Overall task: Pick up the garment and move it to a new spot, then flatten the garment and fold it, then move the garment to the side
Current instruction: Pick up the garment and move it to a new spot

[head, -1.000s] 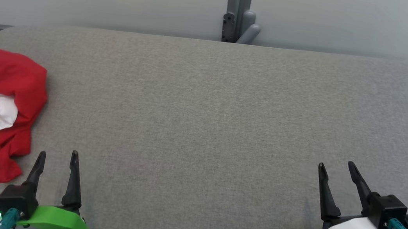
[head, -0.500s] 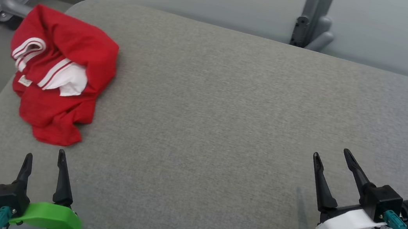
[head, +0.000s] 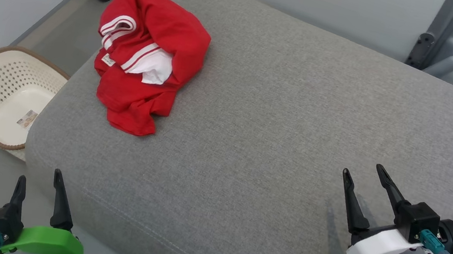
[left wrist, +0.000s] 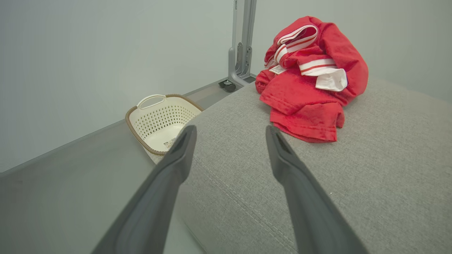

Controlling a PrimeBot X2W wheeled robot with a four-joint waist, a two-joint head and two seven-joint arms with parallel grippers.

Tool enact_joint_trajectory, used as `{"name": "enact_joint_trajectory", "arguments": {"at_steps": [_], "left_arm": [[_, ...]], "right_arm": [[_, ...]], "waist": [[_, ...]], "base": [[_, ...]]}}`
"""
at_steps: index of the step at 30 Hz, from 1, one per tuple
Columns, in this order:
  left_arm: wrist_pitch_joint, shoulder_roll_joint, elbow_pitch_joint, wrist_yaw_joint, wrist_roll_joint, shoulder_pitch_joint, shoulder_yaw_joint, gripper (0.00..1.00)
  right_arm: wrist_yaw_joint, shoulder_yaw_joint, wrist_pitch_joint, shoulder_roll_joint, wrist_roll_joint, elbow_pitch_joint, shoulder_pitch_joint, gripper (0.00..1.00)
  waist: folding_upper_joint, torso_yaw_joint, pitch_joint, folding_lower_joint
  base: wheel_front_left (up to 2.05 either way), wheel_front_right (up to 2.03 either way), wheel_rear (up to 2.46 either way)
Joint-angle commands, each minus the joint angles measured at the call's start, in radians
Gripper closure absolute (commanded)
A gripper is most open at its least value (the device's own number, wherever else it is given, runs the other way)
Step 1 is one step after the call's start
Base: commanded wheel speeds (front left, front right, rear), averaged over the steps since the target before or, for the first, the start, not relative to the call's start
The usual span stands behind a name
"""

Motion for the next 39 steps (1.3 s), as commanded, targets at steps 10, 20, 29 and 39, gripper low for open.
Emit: {"name": "enact_joint_trajectory", "arguments": {"at_steps": [10,20,29,39], "left_arm": [[-0.001,0.004,0.043,-0.049,-0.087,-0.044,0.027,0.0],[-0.001,0.035,0.173,-0.153,-0.009,-0.323,0.099,0.0],[-0.001,0.148,0.38,-0.19,-0.001,-0.595,0.086,0.0],[-0.001,0.258,0.607,-0.191,-0.014,-0.768,0.053,0.0]], "right_arm": [[-0.001,0.022,-0.003,-0.029,0.045,0.007,-0.033,0.0],[-0.001,0.044,-0.003,-0.112,0.046,-0.028,-0.086,0.0],[-0.001,0.07,-0.003,-0.167,0.051,-0.082,-0.132,0.0],[-0.001,0.061,-0.003,-0.195,0.064,-0.131,-0.14,0.0]], "waist": [[0.0,-0.017,0.064,0.0],[0.0,-0.121,0.194,0.0],[0.0,-0.216,0.302,0.0],[0.0,-0.298,0.383,0.0]], "base": [[0.0,0.0,0.0],[0.0,0.0,0.0],[0.0,0.0,0.0],[0.0,0.0,0.0]]}}
